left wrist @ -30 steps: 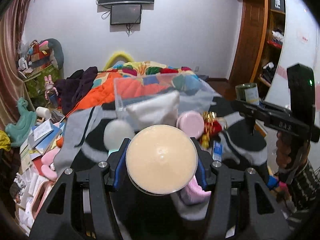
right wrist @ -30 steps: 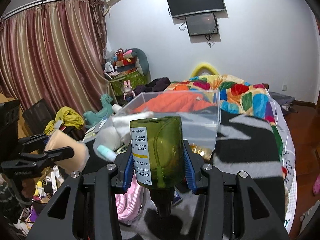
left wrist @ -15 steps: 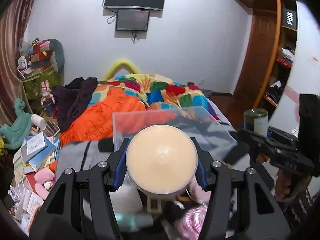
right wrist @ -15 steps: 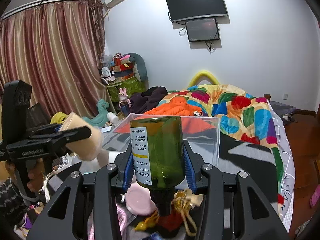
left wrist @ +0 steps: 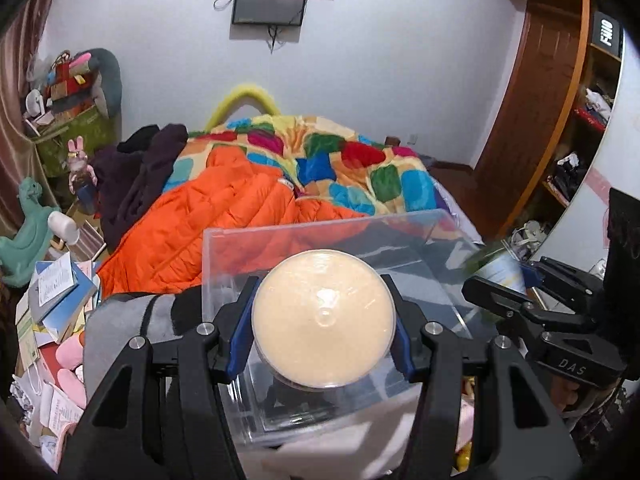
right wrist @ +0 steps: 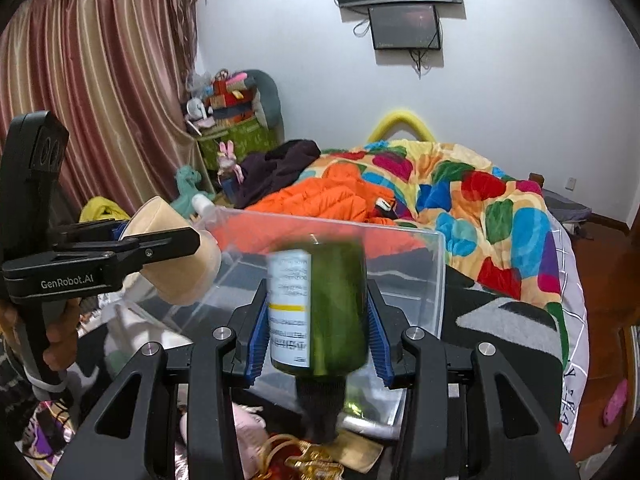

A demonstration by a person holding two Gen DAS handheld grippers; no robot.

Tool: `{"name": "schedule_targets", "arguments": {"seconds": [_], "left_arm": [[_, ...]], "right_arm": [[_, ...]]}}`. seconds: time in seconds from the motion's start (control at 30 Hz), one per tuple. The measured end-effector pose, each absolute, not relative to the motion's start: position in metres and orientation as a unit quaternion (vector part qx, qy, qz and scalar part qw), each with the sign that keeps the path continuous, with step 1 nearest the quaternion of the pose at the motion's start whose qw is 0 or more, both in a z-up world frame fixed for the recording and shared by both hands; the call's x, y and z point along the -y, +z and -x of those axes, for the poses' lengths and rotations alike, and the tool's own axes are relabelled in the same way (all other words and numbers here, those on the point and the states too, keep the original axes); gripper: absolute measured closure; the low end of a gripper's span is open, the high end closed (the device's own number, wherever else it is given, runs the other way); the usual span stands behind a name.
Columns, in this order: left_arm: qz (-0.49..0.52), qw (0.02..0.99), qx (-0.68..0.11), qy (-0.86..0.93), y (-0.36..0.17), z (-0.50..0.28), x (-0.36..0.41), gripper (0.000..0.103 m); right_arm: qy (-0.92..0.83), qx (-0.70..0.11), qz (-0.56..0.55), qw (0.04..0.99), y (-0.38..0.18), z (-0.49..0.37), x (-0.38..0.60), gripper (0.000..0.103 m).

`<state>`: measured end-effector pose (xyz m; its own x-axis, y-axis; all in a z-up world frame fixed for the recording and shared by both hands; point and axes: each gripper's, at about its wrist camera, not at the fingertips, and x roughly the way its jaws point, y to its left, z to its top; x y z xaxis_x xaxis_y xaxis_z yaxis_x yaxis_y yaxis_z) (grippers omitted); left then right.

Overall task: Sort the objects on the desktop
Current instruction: 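Lower the cream jar into the box with the left tool while the right tool releases the bottle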

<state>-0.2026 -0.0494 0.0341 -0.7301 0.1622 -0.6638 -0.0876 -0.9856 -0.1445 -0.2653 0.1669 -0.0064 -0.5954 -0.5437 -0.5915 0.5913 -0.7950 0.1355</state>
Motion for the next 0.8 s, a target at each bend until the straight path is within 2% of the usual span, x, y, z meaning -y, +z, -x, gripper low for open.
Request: {"name": "schedule_targets", "arguments": {"seconds": [0.47, 0.8], "left_arm": [[0.414, 0.071, 0.048, 0.906, -0.003, 0.23, 0.044, 0.047], [0.419, 0.063, 0.018, 0.906, -0.006, 0.226, 0.035, 0.046]], "right_arm": [[-0.881, -0.071, -0.342, 0.32, -0.027, 0.284, -0.148, 0.064], [-0.885, -0.091, -0.328, 0.317, -0.026, 0.273, -0.145, 0.064]]}}
